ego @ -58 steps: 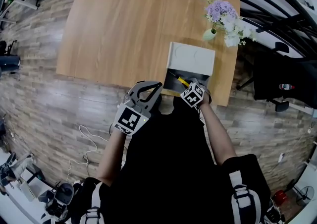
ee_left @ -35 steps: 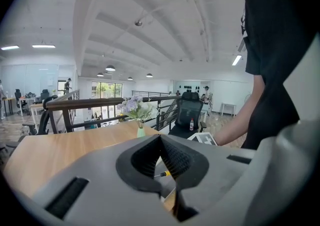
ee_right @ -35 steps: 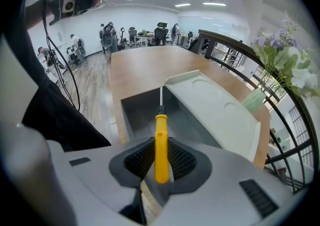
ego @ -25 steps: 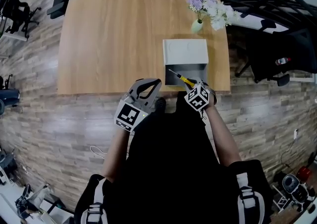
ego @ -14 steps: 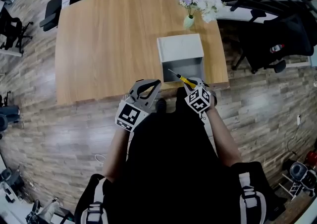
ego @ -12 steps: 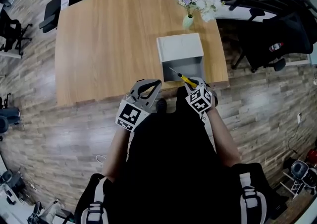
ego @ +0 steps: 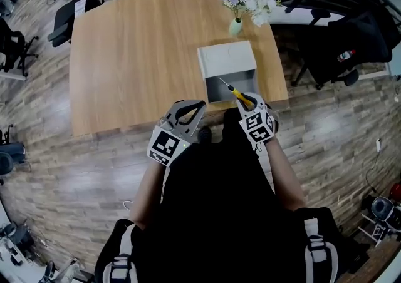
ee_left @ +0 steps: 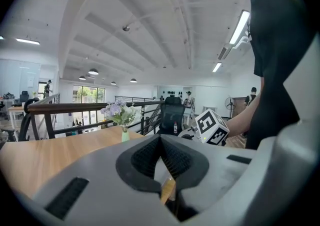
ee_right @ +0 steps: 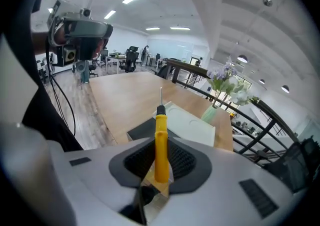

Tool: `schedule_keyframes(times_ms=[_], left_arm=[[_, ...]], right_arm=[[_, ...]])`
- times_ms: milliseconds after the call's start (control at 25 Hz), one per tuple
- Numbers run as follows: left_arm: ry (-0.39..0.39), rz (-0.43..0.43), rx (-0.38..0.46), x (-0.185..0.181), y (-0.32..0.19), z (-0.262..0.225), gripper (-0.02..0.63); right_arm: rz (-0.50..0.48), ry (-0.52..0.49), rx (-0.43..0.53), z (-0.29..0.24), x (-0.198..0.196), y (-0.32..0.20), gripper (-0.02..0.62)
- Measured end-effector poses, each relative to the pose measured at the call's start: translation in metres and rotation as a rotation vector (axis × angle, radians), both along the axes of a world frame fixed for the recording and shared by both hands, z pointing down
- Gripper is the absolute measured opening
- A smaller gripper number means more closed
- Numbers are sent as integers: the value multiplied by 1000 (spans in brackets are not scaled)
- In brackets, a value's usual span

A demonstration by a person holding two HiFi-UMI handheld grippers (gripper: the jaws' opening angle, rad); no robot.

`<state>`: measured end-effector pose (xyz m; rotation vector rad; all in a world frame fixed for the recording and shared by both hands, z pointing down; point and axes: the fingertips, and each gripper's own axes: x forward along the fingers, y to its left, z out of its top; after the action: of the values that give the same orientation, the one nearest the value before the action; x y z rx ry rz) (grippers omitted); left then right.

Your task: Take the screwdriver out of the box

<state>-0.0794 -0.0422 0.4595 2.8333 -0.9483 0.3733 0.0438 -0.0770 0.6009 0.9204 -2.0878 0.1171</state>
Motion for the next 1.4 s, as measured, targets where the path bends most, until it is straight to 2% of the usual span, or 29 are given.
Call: schedule_keyframes(times_ms=[360,640,840,1120,1400], left_arm=[[-15,-23,1,-13,1,8,21],[4,-59,-12,-28,-1,11,21],[6,-71,-4,-38,-8,9,21],[8,-52,-5,-27,-2,8,21],[9,-17,-16,-14,7,11,21]], right_arm=[[32,-42,89,-40,-9,-8,89],[15,-65,169,-82,-22,-9,89],[-13,-88,198,-91,-31,-5,89],[-22,-162,246,-105,-33,6,89],[-16,-175,252,-106,-30,11,89]])
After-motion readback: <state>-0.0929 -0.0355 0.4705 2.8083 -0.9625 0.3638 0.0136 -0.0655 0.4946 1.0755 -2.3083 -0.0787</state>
